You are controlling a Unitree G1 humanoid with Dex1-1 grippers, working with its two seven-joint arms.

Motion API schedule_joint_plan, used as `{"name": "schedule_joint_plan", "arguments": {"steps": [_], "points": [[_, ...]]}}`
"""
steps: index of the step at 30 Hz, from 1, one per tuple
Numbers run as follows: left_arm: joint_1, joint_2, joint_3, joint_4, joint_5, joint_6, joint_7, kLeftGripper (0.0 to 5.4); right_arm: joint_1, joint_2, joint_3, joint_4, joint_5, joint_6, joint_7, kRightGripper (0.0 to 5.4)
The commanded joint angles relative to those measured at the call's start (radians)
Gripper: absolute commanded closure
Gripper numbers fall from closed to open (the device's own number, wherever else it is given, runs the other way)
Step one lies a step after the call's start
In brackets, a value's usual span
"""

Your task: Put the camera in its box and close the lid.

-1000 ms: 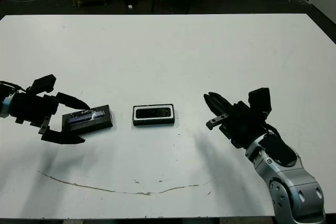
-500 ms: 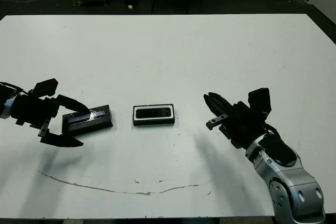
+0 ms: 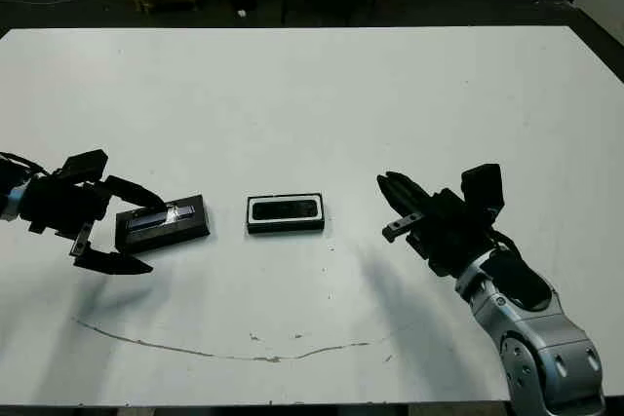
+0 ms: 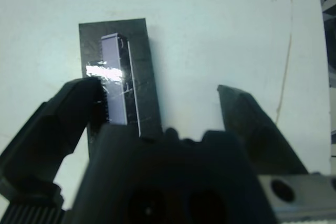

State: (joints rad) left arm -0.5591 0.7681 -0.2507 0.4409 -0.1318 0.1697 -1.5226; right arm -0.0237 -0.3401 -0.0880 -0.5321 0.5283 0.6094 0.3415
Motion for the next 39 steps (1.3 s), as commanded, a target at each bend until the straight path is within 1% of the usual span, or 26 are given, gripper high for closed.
{"name": "schedule_joint_plan", "arguments": {"steps": [1,5,10,14,22,26,28,35,39], "points": [[0.042,0.015,-0.031,-0.014,0.056,0.073,0.045,0.39,0.009,-0.012,-0.003,0.005,0.001,0.011,0.006,5.4],[0.067,0.017,-0.023,-0.048,0.048,0.103,0.084,1.32,0.006,-0.012,-0.002,0.009,-0.001,0.007,0.009,5.4],[0.081,0.011,-0.014,-0.048,0.021,0.164,0.093,2.5,0.003,-0.021,0.001,0.005,-0.012,0.003,0.011,5.4],[0.083,0.014,-0.019,-0.059,0.022,0.21,0.107,3.46,0.002,-0.019,0.0,0.001,-0.01,0.014,0.01,5.4],[0.074,0.024,-0.012,-0.069,0.007,0.213,0.092,5.36,0.002,-0.012,0.009,0.014,-0.017,0.001,0.012,5.4],[0.037,0.03,-0.005,-0.049,-0.006,0.22,0.055,5.38,0.006,-0.014,0.028,0.02,-0.046,-0.023,0.016,5.4],[0.019,0.038,0.003,-0.056,-0.007,0.239,0.053,5.38,0.008,-0.017,0.037,0.013,-0.056,-0.015,0.008,5.4],[-0.044,0.047,0.033,-0.086,-0.023,0.304,0.058,5.38,0.023,0.019,0.04,0.011,-0.025,0.013,-0.01,5.4],[-0.07,0.036,0.052,-0.114,-0.04,0.309,0.066,5.38,0.036,0.034,0.047,0.003,-0.023,0.028,-0.028,5.4]]}}
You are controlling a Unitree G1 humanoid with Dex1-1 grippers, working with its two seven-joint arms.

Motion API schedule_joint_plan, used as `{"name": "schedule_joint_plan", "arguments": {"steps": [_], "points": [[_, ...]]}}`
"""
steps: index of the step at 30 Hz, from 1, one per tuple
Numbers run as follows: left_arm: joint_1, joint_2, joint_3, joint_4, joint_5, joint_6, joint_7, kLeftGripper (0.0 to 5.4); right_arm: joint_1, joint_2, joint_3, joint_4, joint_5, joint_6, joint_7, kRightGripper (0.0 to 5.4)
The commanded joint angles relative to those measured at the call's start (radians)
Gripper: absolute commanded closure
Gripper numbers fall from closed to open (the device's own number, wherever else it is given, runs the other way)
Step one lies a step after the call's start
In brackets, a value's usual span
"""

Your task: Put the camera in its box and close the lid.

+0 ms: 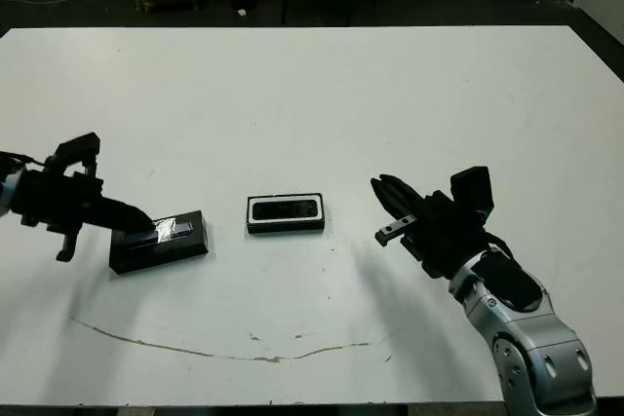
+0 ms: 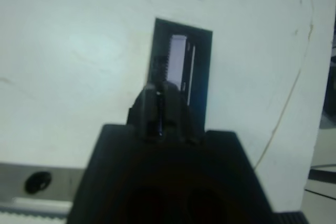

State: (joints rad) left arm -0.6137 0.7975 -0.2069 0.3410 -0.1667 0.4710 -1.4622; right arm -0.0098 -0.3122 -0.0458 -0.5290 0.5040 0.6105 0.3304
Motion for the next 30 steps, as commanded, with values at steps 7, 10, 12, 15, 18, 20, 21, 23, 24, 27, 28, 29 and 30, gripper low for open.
{"name": "schedule_joint_plan", "arguments": {"steps": [7,10,12,15,18,20,21,23,24,27,28,29,30], "points": [[-0.023,-0.005,0.008,-0.058,-0.025,0.02,0.02,5.38,0.039,0.015,0.012,-0.008,0.002,0.036,-0.027,5.4],[-0.025,-0.004,0.018,-0.081,-0.043,0.06,0.036,5.38,0.044,0.015,0.016,0.0,-0.007,0.022,-0.019,5.4],[-0.028,-0.002,0.036,-0.095,-0.05,0.063,0.059,5.38,0.046,0.009,0.022,0.004,-0.019,0.013,-0.013,5.4],[-0.027,-0.001,0.075,-0.112,-0.059,0.037,0.103,5.38,0.045,0.008,0.024,0.002,-0.025,0.015,-0.016,5.4],[-0.005,-0.006,0.134,-0.163,-0.078,0.02,0.175,5.3,0.045,0.008,0.023,0.003,-0.023,0.01,-0.01,5.4],[0.002,0.011,0.142,-0.209,-0.071,0.006,0.192,5.0,0.045,0.005,0.022,0.007,-0.023,0.006,-0.006,5.4],[0.005,0.025,0.14,-0.231,-0.068,-0.008,0.184,4.78,0.046,0.005,0.021,0.006,-0.023,0.007,-0.007,5.4],[0.012,0.055,0.128,-0.275,-0.062,-0.021,0.16,4.29,0.045,0.007,0.018,0.006,-0.017,0.015,-0.01,5.4],[0.021,0.07,0.122,-0.299,-0.057,-0.02,0.155,4.04,0.043,0.007,0.017,0.007,-0.015,0.017,-0.011,5.4],[0.068,0.107,0.111,-0.372,-0.049,-0.038,0.145,3.33,0.038,0.011,0.015,0.014,-0.007,0.016,-0.008,5.4],[0.082,0.118,0.108,-0.392,-0.048,-0.044,0.14,3.09,0.037,0.011,0.015,0.016,-0.007,0.015,-0.007,5.4],[0.095,0.13,0.104,-0.412,-0.048,-0.034,0.137,2.88,0.035,0.01,0.016,0.016,-0.009,0.015,-0.008,5.4],[0.113,0.139,0.106,-0.431,-0.051,-0.032,0.14,2.61,0.033,0.007,0.017,0.014,-0.012,0.017,-0.01,5.4]]}}
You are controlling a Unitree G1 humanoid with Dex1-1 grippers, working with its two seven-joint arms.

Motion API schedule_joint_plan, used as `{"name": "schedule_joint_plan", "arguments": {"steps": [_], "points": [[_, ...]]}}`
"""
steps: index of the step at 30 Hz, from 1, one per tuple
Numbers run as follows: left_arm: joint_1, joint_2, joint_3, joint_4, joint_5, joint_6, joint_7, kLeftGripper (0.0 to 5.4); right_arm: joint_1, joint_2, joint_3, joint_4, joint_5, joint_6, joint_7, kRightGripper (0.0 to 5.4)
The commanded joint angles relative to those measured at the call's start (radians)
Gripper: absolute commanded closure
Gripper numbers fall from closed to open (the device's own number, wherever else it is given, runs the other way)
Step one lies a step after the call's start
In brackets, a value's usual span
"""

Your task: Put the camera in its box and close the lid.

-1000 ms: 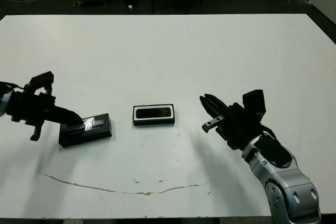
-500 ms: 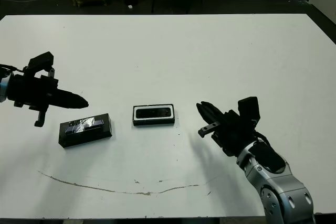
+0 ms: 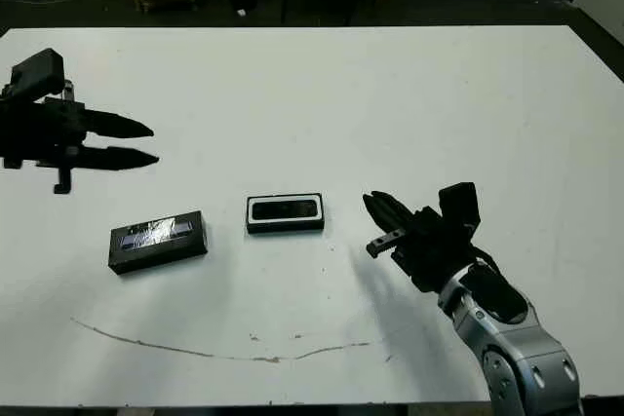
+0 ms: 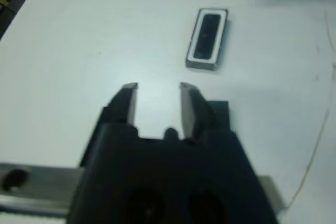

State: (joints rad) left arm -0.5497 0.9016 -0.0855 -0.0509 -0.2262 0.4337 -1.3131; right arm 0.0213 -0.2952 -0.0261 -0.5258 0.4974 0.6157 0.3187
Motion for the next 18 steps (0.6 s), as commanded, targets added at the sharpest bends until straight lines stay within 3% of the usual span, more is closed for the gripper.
{"name": "schedule_joint_plan", "arguments": {"steps": [1,11,18], "points": [[0.067,0.038,-0.011,-0.053,0.001,0.013,-0.006,2.39,0.001,-0.012,-0.001,0.008,-0.008,0.016,-0.002,5.4],[0.094,0.054,-0.097,-0.062,0.02,0.027,-0.041,0.02,-0.004,-0.019,-0.016,0.031,0.008,0.005,0.027,5.4],[0.053,0.029,-0.163,0.027,0.05,-0.028,-0.096,0.02,0.005,-0.02,-0.023,0.027,0.013,0.016,0.025,5.4]]}}
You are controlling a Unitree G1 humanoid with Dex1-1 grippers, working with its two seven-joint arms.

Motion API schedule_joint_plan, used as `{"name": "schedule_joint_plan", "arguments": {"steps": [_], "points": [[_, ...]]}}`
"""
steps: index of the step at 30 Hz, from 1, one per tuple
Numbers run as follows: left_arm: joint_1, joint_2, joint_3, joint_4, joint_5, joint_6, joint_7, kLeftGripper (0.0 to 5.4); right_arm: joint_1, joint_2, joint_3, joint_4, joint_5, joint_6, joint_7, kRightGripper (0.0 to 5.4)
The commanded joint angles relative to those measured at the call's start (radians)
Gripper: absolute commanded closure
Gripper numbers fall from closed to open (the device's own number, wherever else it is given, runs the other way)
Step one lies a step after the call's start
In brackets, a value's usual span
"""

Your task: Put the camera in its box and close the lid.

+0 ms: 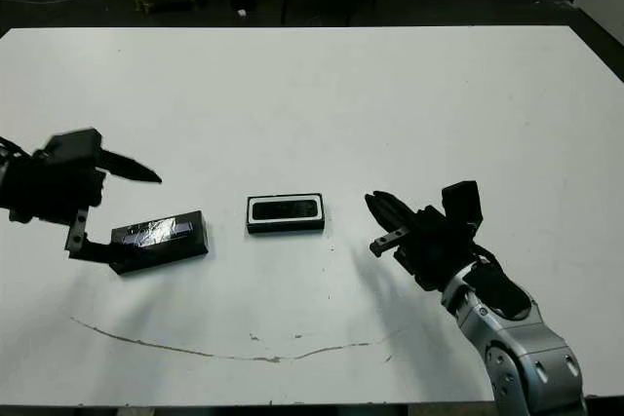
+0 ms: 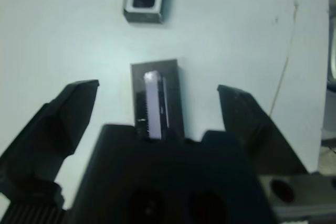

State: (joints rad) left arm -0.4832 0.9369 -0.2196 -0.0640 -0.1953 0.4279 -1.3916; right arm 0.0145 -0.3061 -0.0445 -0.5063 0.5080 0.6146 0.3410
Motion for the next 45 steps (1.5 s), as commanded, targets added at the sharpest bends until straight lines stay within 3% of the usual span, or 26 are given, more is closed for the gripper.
{"name": "schedule_joint_plan", "arguments": {"steps": [1,8,18,32,45], "points": [[-0.021,-0.011,-0.035,0.055,0.021,-0.023,-0.025,0.02,0.013,-0.012,-0.003,0.006,0.001,0.02,0.002,5.4],[-0.048,-0.05,-0.039,0.168,0.014,-0.021,-0.03,0.02,0.022,-0.013,0.0,0.003,0.0,0.034,-0.009,5.4],[-0.049,-0.094,-0.038,0.316,0.08,-0.158,0.029,0.02,0.029,-0.016,0.017,0.039,-0.023,-0.003,0.026,5.4],[-0.073,-0.1,-0.052,0.322,0.061,-0.068,-0.056,0.02,0.022,-0.019,0.024,0.056,-0.05,-0.012,0.033,5.4],[-0.068,-0.109,-0.062,0.367,0.101,-0.154,-0.044,0.02,0.03,-0.009,0.017,0.044,-0.05,-0.001,0.027,5.4]]}}
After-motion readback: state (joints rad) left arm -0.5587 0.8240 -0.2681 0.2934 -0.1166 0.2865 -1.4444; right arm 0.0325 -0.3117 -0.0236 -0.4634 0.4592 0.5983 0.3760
